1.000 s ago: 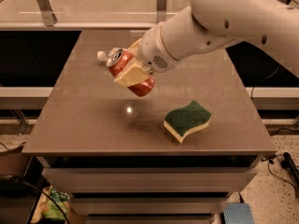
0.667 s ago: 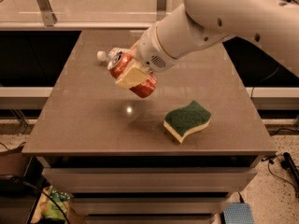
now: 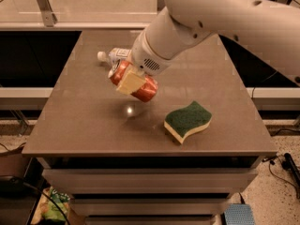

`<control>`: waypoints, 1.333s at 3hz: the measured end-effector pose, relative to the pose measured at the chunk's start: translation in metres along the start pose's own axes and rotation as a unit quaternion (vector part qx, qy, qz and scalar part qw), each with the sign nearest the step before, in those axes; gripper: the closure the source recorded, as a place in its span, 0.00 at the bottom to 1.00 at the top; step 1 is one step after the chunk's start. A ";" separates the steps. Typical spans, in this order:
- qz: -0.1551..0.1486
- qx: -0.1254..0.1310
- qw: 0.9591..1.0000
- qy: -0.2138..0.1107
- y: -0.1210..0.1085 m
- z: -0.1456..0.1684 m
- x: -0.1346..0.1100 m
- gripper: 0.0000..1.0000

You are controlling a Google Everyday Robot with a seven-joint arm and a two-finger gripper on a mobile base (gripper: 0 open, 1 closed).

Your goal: Knock coke can over

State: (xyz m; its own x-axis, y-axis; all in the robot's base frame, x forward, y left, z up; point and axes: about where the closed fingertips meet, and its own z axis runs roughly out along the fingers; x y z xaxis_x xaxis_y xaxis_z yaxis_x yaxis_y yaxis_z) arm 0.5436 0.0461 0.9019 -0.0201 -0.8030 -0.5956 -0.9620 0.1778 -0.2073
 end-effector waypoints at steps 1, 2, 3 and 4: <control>-0.003 -0.006 0.999 0.045 0.004 0.009 0.007 1.00; -0.012 -0.009 0.995 0.096 0.010 0.019 0.014 1.00; -0.022 -0.016 0.990 0.141 0.016 0.030 0.023 1.00; -0.035 -0.026 0.980 0.194 0.023 0.041 0.029 1.00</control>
Offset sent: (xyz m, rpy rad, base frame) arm -0.0056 -0.0006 -0.0429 -0.3360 0.0495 -0.0173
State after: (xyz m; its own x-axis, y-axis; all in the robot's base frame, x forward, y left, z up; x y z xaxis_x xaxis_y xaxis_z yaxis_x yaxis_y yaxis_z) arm 0.5326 0.0501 0.8478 -0.0469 -0.9699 -0.2388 -0.9770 0.0943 -0.1910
